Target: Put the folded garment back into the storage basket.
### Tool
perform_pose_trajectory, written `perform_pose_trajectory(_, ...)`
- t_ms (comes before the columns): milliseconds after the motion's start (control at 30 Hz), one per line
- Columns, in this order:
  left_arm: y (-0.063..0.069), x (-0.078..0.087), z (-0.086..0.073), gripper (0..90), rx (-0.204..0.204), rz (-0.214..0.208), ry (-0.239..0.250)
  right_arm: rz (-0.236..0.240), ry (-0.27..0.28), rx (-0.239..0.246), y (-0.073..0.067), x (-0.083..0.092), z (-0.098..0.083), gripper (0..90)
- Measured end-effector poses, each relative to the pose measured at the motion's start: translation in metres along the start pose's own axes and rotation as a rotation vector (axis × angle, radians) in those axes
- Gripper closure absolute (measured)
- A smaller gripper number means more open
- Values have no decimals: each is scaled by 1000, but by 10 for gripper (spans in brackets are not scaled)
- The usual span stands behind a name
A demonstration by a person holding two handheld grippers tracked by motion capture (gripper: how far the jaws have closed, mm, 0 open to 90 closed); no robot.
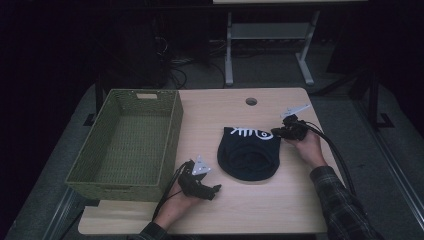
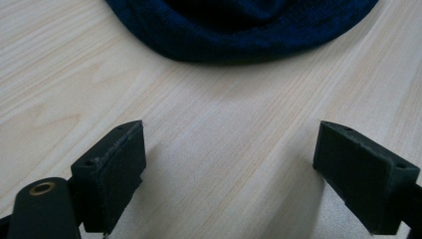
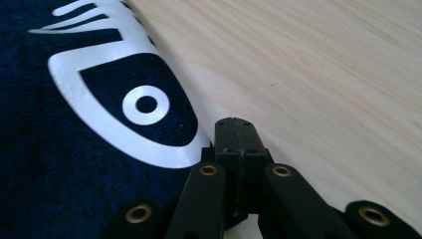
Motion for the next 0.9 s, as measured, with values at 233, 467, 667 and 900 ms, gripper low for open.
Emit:
perform_pose_trajectory(233, 0, 0, 0, 122, 0, 0, 0, 18, -3, 11, -10, 7, -10, 900)
perform_pose_trajectory(467, 0, 0, 0, 122, 0, 0, 0, 31, 7, 33, -23, 14, -17, 900)
perform_pose_trajectory(667, 0, 0, 0, 122, -2, 0, -1, 49, 0, 53, -34, 18, -23, 900)
perform_pose_trajectory(900, 0, 0, 0, 122, -2, 0, -1, 60, 15, 63, -44, 22, -30, 900)
Point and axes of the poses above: each handheld gripper's, and its own axes: x roughly backward along the jaws, z roughly out of its top, y roughly to its right, the point moved 7 cm from there along -x, roughly forward along the jaws, and after that the axes turned 7 degrees about z, right-handed, at the moved point
